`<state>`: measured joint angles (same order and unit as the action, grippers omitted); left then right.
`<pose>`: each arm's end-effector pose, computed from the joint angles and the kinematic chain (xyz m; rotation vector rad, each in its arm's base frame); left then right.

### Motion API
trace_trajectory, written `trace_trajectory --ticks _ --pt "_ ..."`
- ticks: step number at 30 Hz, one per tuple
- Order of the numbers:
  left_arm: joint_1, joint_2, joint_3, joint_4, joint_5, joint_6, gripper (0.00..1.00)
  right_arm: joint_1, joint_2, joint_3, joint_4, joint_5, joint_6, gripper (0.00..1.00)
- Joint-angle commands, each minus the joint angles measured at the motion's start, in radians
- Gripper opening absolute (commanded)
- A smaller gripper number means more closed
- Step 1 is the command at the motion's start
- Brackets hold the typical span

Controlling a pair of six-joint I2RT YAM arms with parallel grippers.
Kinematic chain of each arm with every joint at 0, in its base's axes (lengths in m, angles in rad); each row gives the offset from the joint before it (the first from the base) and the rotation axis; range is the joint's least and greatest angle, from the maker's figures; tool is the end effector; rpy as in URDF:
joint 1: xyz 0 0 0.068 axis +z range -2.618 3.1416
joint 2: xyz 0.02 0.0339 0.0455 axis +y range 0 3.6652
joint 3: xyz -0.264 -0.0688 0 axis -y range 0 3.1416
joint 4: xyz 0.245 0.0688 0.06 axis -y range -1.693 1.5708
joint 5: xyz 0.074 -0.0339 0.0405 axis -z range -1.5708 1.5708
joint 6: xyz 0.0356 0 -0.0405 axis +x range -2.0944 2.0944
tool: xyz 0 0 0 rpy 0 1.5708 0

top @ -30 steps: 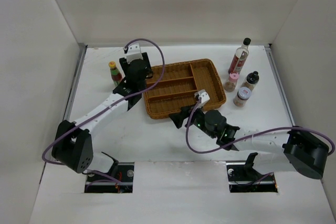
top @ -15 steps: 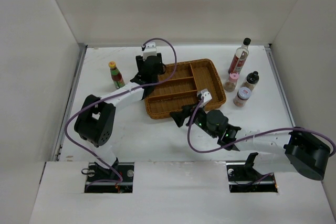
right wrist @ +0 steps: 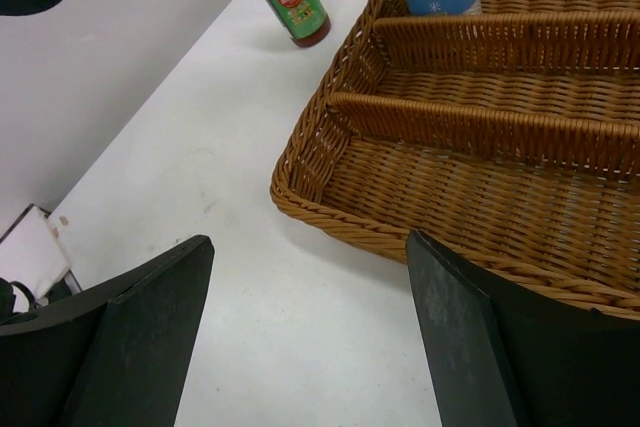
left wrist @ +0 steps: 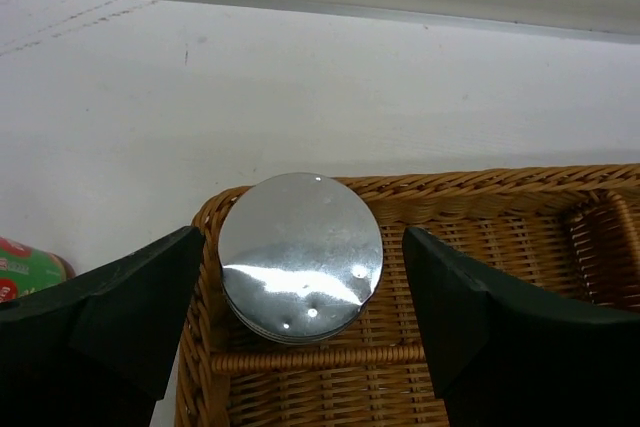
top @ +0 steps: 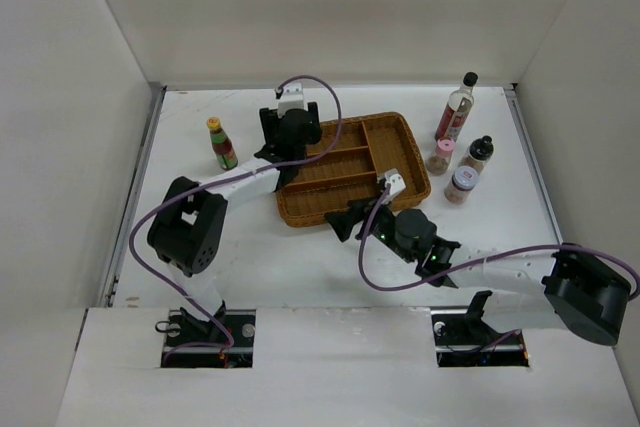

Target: Organize the condiment bottles

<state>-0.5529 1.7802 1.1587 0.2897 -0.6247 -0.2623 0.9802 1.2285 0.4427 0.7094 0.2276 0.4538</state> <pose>0.3567 -0.1956 0.2443 -0.1488 1.8322 0.0247 0.1489 0.2076 0.2230 -0.2709 1.7035 0.8964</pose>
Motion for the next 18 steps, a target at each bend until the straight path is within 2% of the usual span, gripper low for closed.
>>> trace_trajectory --ticks 1,6,10,13,18 --pt "0.001 -0.103 -0.002 0.049 -0.015 -0.009 0.82 -0.012 -0.03 -0.002 0.061 -0.005 0.014 0.85" --pt "0.027 -0.257 -0.08 0.025 -0.046 -0.029 0.83 -0.013 -0.037 -0.006 0.061 -0.002 0.016 0.85" --pt "0.089 -0.369 -0.137 -0.079 -0.075 -0.064 0.82 -0.015 -0.031 -0.006 0.061 -0.001 0.016 0.85" --pt "0.159 -0.409 -0.146 -0.204 -0.092 -0.109 0.82 -0.015 -0.021 -0.001 0.061 -0.001 0.017 0.86" --pt "0.256 -0.404 -0.174 -0.228 -0.086 -0.112 0.77 -0.013 -0.006 0.004 0.061 -0.004 0.017 0.87"
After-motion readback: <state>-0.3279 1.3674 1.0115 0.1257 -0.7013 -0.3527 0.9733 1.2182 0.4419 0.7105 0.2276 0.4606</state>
